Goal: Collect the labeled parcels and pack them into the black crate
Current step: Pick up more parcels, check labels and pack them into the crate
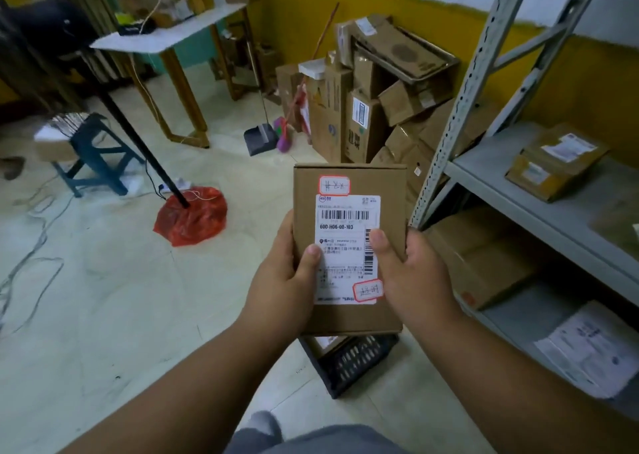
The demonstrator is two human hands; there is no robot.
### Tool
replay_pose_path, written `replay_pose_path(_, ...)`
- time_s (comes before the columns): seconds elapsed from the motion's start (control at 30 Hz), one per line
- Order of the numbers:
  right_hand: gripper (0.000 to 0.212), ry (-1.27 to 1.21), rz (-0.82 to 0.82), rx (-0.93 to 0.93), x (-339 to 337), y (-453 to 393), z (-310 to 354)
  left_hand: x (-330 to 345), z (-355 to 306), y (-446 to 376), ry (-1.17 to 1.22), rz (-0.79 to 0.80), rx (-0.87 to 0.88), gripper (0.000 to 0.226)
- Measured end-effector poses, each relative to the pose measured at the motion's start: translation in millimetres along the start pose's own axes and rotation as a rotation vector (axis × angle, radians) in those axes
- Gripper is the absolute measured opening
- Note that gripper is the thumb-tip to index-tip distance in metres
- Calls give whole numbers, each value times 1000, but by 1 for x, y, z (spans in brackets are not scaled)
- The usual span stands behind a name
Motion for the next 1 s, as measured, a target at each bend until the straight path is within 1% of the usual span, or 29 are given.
replay_pose_path(0.07, 41, 69, -93, 14, 7, -27, -6, 4, 16, -31, -27, 92, 14, 51)
replay_pose_path(0.1, 42, 90, -138, 30, 10, -40, -11, 8, 24, -48, -41, 148, 25, 53)
replay_pose_path(0.17, 39, 91, -221, 90, 17, -63, -23, 18, 43, -83, -51, 255, 61, 54)
replay_pose_path(0.23, 41, 76, -331, 153, 28, -84, -37, 29, 62, -118, -71, 361, 109, 53)
replay_pose_path(0.33, 30, 34, -511, 262, 52, -109, -57, 46, 96, -173, -113, 528, 195, 52)
replay_pose_path(0.47, 28, -90, -654, 435, 96, -140, -86, 68, 151, -235, -299, 599, 331, 52)
replay_pose_path(0.57, 25, -187, -690, 566, 132, -157, -126, 89, 202, -254, -363, 644, 294, 44)
replay_pose_path(0.7, 24, -192, -697, 651, 171, -175, -199, 125, 293, -246, -432, 748, 226, 32)
replay_pose_path(0.8, 25, -223, -609, 741, 211, -186, -284, 152, 386, -228, -411, 869, 135, 27)
replay_pose_path(0.9, 28, -228, -546, 823, 260, -185, -377, 171, 484, -202, -437, 908, 36, 20)
replay_pose_path(1.0, 21, -220, -533, 907, 302, -180, -459, 191, 572, -165, -447, 1008, -24, 19)
Point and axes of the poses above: each hand's wrist, its own y-axis away from the middle knuckle, its own x-axis out of the palm, z = x × y, the point moved 6 cm from there along -y, towards the middle knuckle, and after that the axes turned 13 degrees about x, right-handed, at the moved point
